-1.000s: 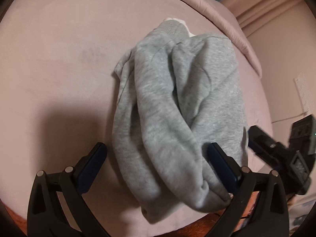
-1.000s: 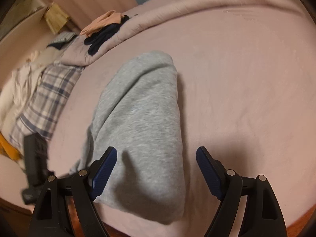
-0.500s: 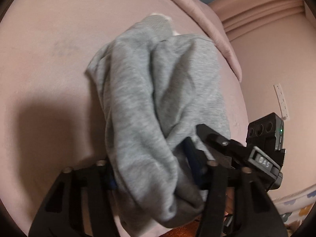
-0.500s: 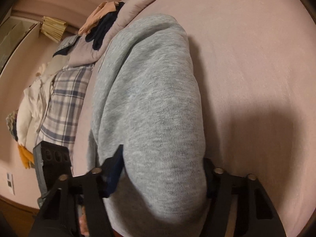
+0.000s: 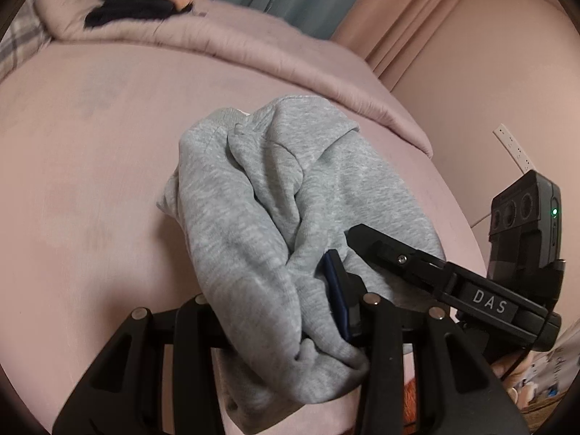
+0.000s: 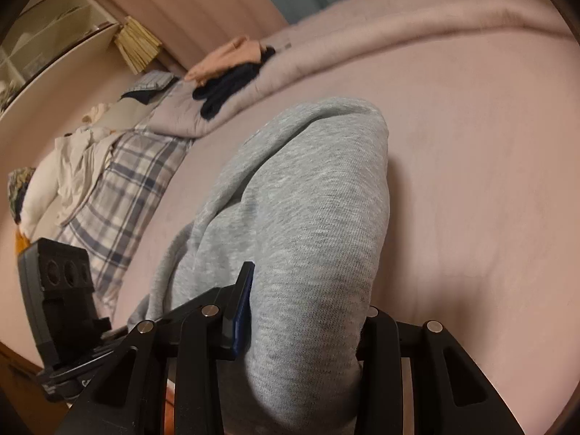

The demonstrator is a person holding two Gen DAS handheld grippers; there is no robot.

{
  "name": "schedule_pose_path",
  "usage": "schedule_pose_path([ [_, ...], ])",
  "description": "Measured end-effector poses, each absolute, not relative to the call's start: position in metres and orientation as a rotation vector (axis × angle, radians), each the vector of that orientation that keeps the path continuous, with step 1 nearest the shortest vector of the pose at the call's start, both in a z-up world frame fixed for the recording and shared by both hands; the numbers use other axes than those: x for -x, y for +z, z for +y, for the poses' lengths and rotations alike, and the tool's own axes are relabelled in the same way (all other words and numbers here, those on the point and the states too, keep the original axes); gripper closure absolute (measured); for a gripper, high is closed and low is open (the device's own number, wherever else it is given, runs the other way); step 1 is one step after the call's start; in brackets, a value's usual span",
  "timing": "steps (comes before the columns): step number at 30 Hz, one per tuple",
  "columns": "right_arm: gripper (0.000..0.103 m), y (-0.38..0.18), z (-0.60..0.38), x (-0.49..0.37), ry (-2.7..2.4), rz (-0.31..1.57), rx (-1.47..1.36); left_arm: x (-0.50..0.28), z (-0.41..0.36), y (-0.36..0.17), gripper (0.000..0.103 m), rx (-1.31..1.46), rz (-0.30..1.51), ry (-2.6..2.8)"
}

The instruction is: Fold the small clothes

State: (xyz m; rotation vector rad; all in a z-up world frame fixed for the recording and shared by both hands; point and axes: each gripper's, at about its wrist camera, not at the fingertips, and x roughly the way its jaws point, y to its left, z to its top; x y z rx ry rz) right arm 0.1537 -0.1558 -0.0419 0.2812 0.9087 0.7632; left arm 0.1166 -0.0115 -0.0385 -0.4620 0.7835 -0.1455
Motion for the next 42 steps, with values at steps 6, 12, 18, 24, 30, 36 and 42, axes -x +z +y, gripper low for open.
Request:
schedule_pose_path([
  [6, 0.064, -0.041, -0.158, -0.176, 0.737, 0.869, -0.286, -0.145, -0.019, -0.043, 0.063, 0.418, 0.761, -0.133],
  [12, 0.064, -0.071, -0.148, -0.200, 0.692, 0.940, -0.255, -0.156, -0.009, -0.078, 0.063, 0.404, 0.860, -0.101],
  [18, 0.062, -0.100, -0.151, -0.206, 0.637, 1.029, -0.258, -0.160, -0.009, -0.100, 0.060, 0.408, 0.923, -0.080],
  [24, 0.044, -0.092, -0.159, -0.201, 0.595, 1.049, -0.268, -0.144, -0.001, -0.087, 0.040, 0.411, 0.942, -0.051],
  [30, 0.028, -0.055, -0.173, -0.176, 0.506, 0.933, -0.152, -0.104, 0.011, -0.040, 0.004, 0.364, 0.834, 0.012],
  [36, 0.011, -0.008, -0.194, -0.144, 0.484, 0.790, -0.139, -0.062, 0.018, 0.005, 0.000, 0.312, 0.740, 0.064],
  [42, 0.010, 0.012, -0.198, -0.121, 0.428, 0.708, -0.103, -0.036, 0.014, 0.018, 0.000, 0.297, 0.709, 0.082],
])
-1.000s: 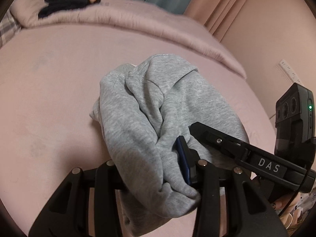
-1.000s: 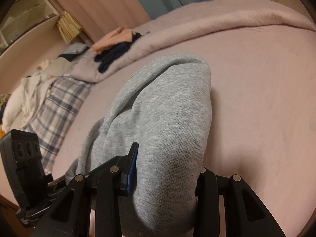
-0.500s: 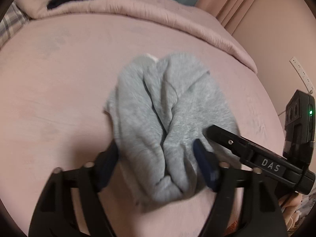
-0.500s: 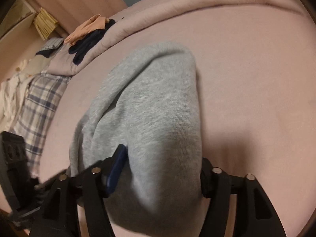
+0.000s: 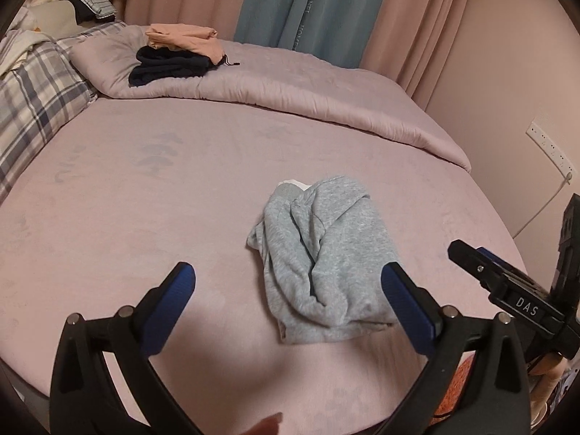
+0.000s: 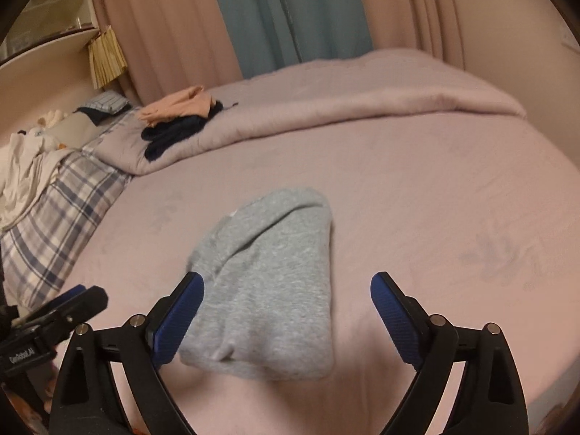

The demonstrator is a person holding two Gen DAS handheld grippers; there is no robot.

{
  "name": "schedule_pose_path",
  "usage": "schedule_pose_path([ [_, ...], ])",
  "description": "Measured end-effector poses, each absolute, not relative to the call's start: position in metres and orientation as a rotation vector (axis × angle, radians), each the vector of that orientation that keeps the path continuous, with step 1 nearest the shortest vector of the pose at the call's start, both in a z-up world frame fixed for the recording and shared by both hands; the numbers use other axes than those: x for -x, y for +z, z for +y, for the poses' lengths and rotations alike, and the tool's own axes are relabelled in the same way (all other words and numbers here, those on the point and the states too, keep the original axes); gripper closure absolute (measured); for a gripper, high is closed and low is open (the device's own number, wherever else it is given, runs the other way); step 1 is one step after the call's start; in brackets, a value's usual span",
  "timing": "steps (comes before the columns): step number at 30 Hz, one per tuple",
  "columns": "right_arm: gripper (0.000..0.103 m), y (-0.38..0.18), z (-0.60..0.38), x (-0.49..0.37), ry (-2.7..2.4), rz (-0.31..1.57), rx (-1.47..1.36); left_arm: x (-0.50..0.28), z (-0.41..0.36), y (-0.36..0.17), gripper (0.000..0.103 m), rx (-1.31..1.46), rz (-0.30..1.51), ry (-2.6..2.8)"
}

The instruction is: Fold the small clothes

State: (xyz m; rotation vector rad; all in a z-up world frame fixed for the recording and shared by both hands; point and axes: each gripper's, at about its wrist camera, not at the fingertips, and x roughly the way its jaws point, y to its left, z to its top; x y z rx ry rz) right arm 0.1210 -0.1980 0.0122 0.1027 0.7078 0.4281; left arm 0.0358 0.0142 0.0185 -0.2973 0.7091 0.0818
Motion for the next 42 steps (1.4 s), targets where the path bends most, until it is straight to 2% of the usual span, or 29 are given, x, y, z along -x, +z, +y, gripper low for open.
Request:
schedule_pose_path([
  [13, 0.010, 0.018, -0.192, -0.098, 0.356, 0.640, -0.055, -0.023, 0.026, 0.005, 0.000, 0.322, 0.750, 0.144],
  [42, 0.010, 0.010, -0.194, -0.095, 0.348, 0.667, -0.062, -0.017, 0.005, 0.008, 0.001, 0.252, 0.753, 0.100],
])
